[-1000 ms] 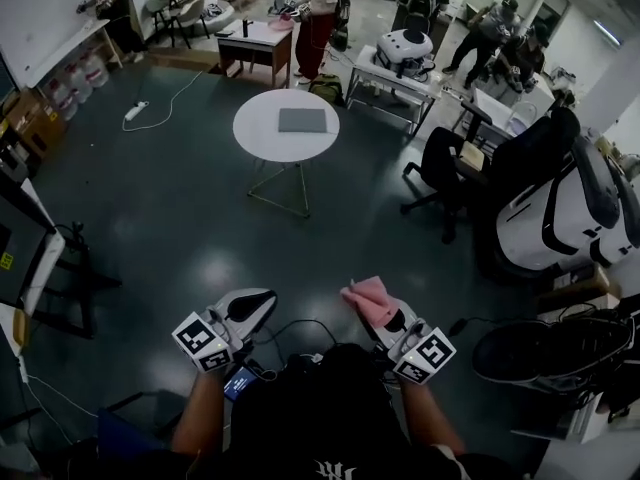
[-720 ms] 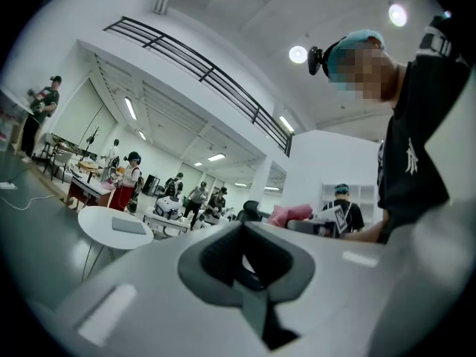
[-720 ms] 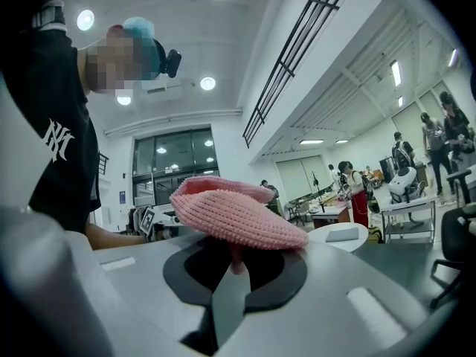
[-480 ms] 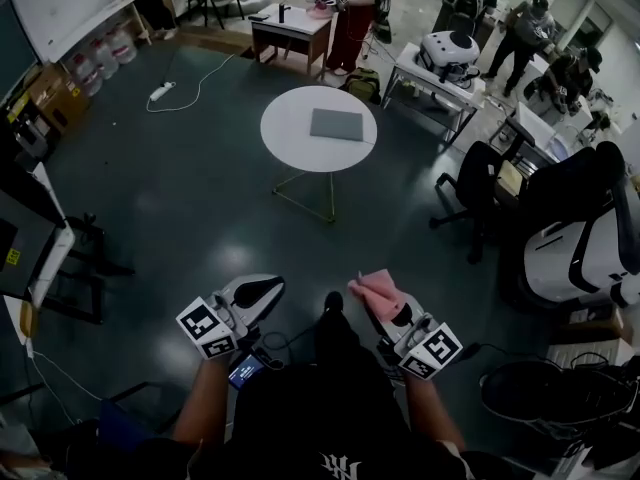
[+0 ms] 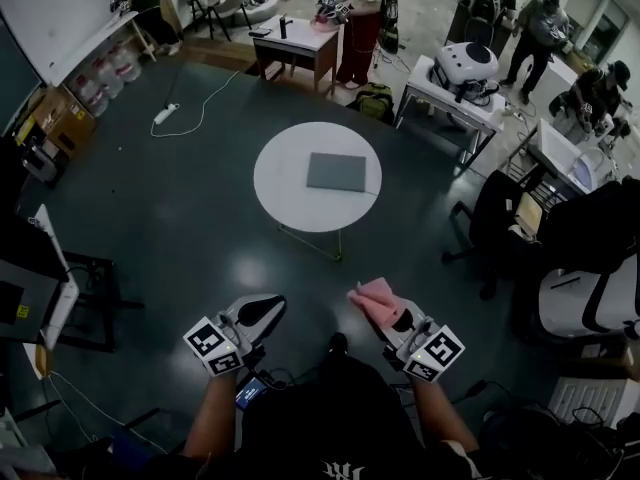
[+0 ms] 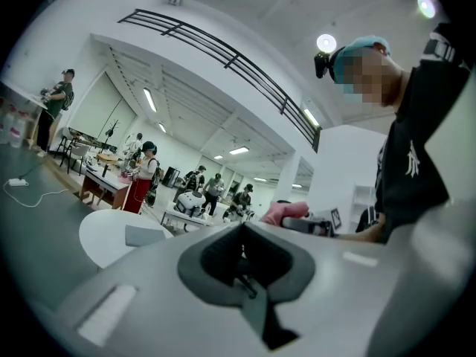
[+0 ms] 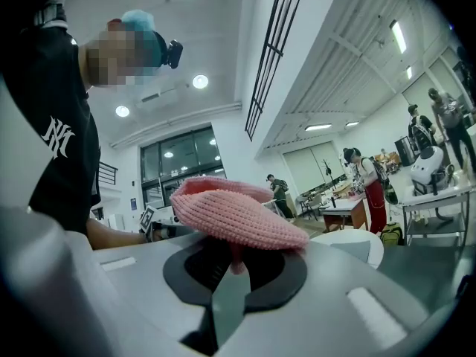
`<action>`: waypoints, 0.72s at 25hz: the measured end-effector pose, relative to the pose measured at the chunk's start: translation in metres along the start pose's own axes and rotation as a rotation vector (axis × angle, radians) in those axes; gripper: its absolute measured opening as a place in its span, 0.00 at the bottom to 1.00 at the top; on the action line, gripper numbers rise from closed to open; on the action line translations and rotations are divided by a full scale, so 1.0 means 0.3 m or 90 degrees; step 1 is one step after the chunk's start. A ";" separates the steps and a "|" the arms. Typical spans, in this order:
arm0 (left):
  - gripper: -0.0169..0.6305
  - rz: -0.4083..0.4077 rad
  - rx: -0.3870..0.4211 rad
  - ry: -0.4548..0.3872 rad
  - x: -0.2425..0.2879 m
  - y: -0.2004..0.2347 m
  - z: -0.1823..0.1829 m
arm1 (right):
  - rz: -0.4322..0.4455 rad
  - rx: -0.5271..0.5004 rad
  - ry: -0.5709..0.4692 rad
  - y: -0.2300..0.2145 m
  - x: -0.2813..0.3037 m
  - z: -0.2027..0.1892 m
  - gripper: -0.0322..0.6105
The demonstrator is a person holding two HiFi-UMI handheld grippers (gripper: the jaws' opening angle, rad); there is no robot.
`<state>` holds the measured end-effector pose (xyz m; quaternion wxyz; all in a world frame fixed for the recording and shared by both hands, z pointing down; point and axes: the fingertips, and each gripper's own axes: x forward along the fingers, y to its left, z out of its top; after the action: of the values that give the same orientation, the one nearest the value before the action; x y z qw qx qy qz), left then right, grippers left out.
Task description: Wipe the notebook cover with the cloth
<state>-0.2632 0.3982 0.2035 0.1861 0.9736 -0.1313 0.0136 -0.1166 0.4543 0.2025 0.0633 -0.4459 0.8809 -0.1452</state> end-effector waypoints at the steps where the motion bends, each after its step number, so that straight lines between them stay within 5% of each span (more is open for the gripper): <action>1: 0.03 0.003 0.003 0.003 0.045 0.030 0.017 | 0.004 0.001 0.001 -0.061 0.020 0.017 0.10; 12: 0.03 0.034 0.017 0.051 0.305 0.335 0.133 | 0.049 0.017 -0.010 -0.398 0.273 0.126 0.11; 18: 0.03 0.007 -0.004 0.064 0.454 0.593 0.161 | 0.019 0.013 0.009 -0.594 0.450 0.148 0.10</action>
<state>-0.1792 0.1869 0.2326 0.1955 0.9704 -0.1271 0.0633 -0.0493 0.2370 0.2183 0.0633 -0.4312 0.8864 -0.1562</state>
